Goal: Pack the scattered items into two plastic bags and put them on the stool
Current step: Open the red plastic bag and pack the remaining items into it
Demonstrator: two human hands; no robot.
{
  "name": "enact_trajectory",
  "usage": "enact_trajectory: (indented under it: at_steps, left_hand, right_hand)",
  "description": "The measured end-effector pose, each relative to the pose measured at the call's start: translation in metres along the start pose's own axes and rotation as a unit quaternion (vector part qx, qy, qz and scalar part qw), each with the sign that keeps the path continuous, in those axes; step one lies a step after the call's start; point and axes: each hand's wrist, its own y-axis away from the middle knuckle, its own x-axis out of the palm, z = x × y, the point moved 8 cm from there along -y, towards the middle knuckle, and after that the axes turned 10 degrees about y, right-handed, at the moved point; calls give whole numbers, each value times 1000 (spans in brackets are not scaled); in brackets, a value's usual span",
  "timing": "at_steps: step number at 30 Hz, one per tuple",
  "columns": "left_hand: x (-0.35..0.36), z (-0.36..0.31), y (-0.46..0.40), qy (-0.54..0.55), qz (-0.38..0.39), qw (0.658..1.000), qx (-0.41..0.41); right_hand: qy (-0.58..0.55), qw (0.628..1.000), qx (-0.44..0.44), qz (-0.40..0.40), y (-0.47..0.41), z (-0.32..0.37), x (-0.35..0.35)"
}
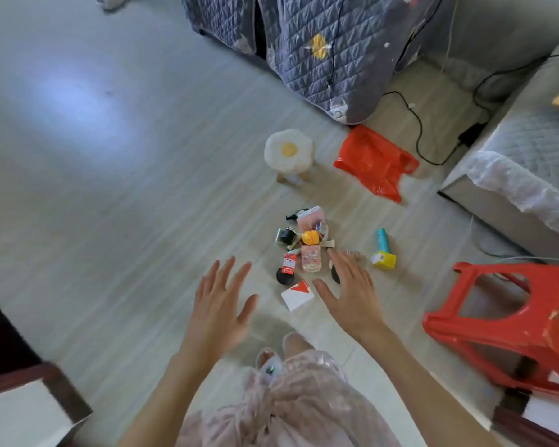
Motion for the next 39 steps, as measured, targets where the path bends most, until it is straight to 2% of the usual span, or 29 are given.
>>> enact_trajectory:
  at_steps: [8, 12, 18, 25, 31, 35, 39]
  left_hand:
    - [-47, 55, -76, 32, 22, 999, 2]
    - [-88, 84, -148, 0, 29, 1000, 8]
    - [-159, 64, -281, -29, 46, 995, 81]
    - [-174, 28, -429, -38, 117, 978, 170]
    - [-183, -7, -565, -98, 204, 930, 289]
    - [-189, -54, -637, -177, 231, 869, 400]
    - [-164, -111, -679, -196, 278, 824, 454]
  right_hand:
    - [6, 999, 41, -29, -91, 54, 6]
    - [4, 997, 70, -38, -160, 75, -3]
    - [-38, 982, 163, -89, -245, 88, -46]
    - [-62, 950, 272, -139, -322, 85, -87]
    - [-96, 905, 378, -170, -399, 82, -107]
    - [-127, 855, 450, -223, -428, 77, -129]
    - [-156, 793, 525, -265, -423, 64, -142]
